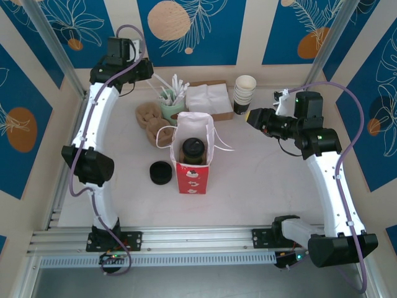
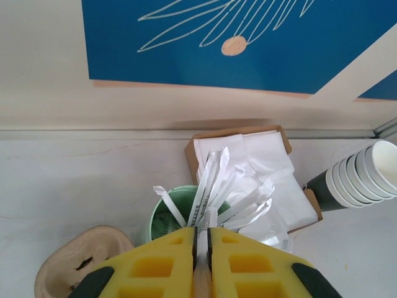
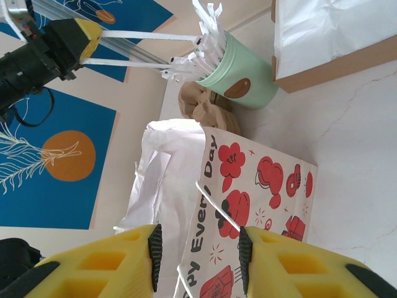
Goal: Pack the takeout coffee
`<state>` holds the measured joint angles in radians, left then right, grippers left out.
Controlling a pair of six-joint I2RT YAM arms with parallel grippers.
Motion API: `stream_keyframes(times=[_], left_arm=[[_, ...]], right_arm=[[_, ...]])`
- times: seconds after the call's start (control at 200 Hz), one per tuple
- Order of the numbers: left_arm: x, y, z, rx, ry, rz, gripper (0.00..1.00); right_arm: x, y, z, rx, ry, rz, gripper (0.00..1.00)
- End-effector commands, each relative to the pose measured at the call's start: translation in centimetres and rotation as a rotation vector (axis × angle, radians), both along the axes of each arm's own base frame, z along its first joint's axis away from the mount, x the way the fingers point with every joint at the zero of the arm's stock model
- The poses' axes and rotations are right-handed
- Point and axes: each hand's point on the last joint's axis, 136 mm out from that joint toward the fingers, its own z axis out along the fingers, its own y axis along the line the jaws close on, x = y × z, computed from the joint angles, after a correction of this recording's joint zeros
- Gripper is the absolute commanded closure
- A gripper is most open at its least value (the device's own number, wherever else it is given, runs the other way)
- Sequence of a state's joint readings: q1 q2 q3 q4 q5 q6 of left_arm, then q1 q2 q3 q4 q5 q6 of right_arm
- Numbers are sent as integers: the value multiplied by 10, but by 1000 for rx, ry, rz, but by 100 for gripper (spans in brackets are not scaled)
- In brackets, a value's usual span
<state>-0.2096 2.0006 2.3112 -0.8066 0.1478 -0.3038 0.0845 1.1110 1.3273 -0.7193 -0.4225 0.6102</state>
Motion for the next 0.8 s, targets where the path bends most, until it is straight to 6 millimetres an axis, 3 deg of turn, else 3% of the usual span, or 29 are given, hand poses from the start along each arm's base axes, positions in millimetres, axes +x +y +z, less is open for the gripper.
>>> stream_keyframes(times=[0.0,0.38,0.495,0.79], left_arm=[[2,-14,-18,16,40,-40,88],[17,-31,-59,46,116,-70,85],[17,-32,-61,43,120,-72,74],[17,-29,-60,56,117,-66,80]], right_arm=[[-4,0,0,4,-1,11,60],[-3,-1,-3,7,7,9,60],[-3,-1,-5,8,13,8,60],[-2,-1,-7,11,19,10,60]])
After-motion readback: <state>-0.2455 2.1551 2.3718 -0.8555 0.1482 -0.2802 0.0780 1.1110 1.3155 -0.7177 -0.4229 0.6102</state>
